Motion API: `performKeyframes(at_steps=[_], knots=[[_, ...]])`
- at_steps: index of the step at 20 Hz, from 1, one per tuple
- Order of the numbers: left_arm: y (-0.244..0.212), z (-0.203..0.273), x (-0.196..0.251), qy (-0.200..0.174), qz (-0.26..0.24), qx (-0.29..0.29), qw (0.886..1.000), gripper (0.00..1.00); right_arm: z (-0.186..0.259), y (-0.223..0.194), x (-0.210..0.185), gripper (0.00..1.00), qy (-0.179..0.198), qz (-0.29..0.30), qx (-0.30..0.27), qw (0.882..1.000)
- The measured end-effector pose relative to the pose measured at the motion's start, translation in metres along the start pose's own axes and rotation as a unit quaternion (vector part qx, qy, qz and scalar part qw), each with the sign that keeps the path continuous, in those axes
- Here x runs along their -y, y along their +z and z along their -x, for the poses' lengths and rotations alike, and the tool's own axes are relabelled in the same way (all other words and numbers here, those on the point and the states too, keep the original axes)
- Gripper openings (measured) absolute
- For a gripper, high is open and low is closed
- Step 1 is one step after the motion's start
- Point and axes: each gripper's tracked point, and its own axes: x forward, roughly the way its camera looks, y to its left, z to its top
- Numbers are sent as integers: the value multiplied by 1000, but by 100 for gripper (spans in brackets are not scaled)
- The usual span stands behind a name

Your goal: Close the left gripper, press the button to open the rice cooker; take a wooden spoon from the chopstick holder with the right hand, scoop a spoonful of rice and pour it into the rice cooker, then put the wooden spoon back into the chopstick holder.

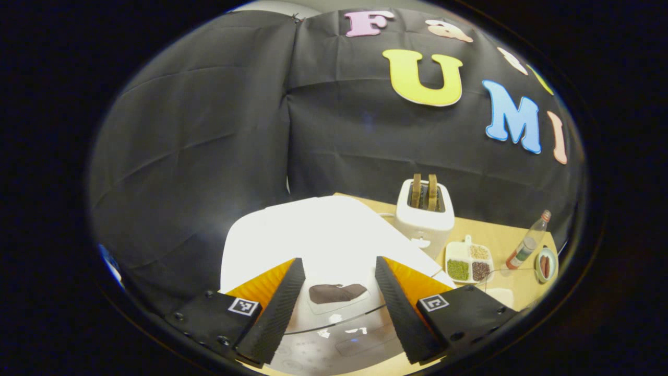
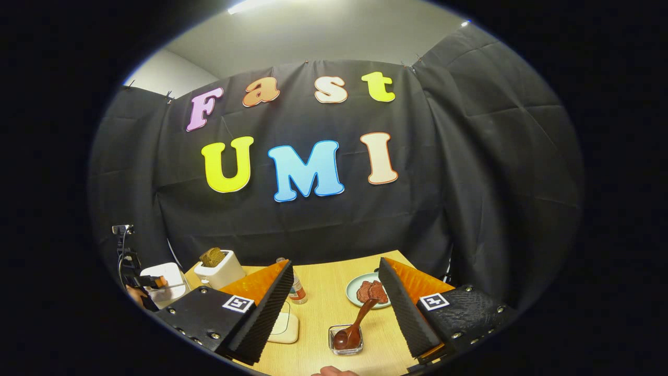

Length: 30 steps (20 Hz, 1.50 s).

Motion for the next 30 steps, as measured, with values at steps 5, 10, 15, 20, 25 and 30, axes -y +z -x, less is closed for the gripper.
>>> performKeyframes(at_steps=[5,10,15,20,25,30], knots=[[1,-4,0,6,-1,-13,1000,97,3,-3,-5,99,4,-1,-2,1000],[-1,12,-4,-10,-10,2,1000,96,5,3,-6,99,12,-3,3,1000],[63,58,29,-47,-18,78,996,95,6,18,-15,99,30,5,21,999],[125,167,74,-100,-6,167,981,96,8,36,-21,99,41,7,43,998],[161,273,146,-163,-4,236,958,90,12,61,-22,99,40,0,69,997],[154,338,199,-225,-10,256,940,96,17,76,-29,99,45,-2,87,995]])
